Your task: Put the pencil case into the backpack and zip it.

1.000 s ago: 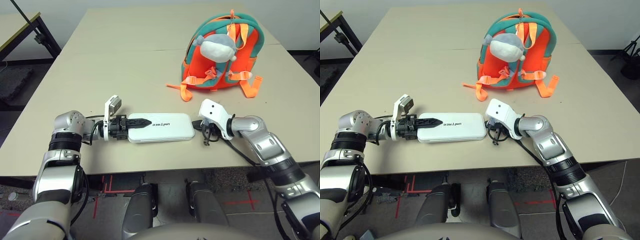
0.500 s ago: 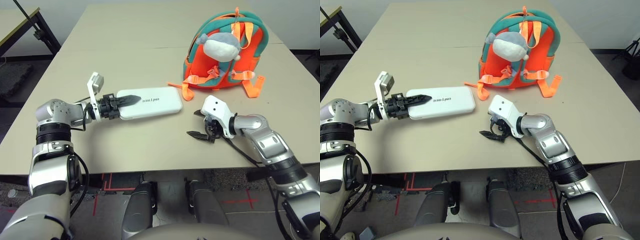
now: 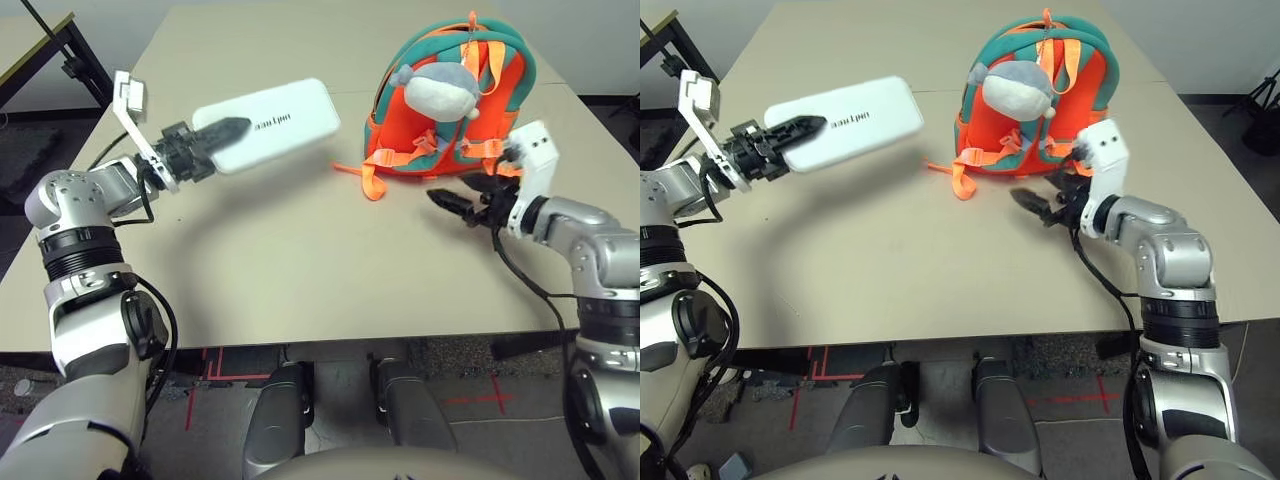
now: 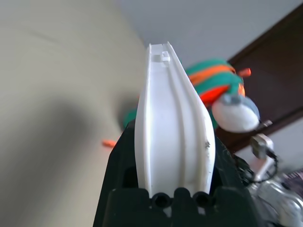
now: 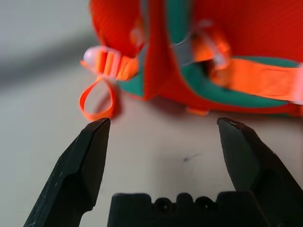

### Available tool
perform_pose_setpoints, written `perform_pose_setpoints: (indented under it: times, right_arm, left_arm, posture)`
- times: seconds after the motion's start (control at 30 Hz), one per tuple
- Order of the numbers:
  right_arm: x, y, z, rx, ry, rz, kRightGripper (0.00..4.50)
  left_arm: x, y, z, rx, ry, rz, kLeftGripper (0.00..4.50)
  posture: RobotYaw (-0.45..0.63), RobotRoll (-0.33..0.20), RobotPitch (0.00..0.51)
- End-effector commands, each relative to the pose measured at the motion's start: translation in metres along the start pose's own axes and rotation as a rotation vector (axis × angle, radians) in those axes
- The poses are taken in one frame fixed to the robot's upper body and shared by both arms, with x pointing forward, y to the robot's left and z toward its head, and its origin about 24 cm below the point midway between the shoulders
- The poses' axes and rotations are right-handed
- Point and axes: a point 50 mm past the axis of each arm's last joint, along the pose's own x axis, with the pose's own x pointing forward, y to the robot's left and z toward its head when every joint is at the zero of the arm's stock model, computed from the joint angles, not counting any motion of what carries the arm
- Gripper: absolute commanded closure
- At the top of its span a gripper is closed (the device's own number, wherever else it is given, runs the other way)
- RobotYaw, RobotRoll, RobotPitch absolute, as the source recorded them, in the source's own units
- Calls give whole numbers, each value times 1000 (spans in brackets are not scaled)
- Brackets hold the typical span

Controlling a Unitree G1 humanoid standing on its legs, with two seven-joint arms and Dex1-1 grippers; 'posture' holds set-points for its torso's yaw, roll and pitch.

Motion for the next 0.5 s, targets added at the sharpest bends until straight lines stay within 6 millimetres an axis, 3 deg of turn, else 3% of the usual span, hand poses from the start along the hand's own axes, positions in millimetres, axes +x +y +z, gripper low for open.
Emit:
perform_pose_setpoints:
  times: [0.03, 0.2, 0.5]
  right_arm:
    - [-7, -4, 10, 36, -64, -32, 0]
    - [-8, -5, 22, 31, -126, -73, 0]
    - [17, 11, 29, 49, -178, -33, 0]
  left_arm:
    - [3, -5, 14, 62, -83, -14, 3278]
    - [7, -5, 17, 91, -114, -3, 3278]
    - [15, -1, 15, 120, -115, 15, 3278]
  posture:
    - [-145, 0, 143]
    - [-151, 0, 142]
    - [-155, 0, 140]
